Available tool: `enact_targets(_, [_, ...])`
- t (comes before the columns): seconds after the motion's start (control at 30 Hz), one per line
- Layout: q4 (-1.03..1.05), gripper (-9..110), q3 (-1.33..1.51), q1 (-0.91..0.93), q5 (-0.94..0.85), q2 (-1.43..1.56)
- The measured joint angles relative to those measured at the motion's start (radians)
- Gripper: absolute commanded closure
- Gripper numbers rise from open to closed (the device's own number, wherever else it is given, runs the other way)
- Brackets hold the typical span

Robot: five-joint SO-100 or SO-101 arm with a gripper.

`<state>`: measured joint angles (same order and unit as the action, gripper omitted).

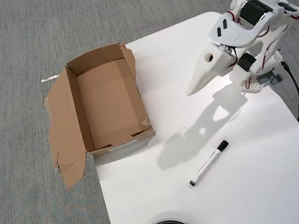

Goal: Grasp a pen and put it in the box.

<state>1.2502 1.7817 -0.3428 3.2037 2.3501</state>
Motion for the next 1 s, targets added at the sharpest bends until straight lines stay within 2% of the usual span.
enact_targets(0.23, [0.0, 101, 0.213, -0.008, 0.0, 0.207])
enact_targets(0.83, [0.0, 101, 0.298, 0.003, -0.006, 0.222])
enact_targets(0.93, [0.0, 101, 0.325, 0.002, -0.078, 0.224])
enact_targets(1.0, [0.0, 101, 0.36, -0.002, -0.202, 0.222])
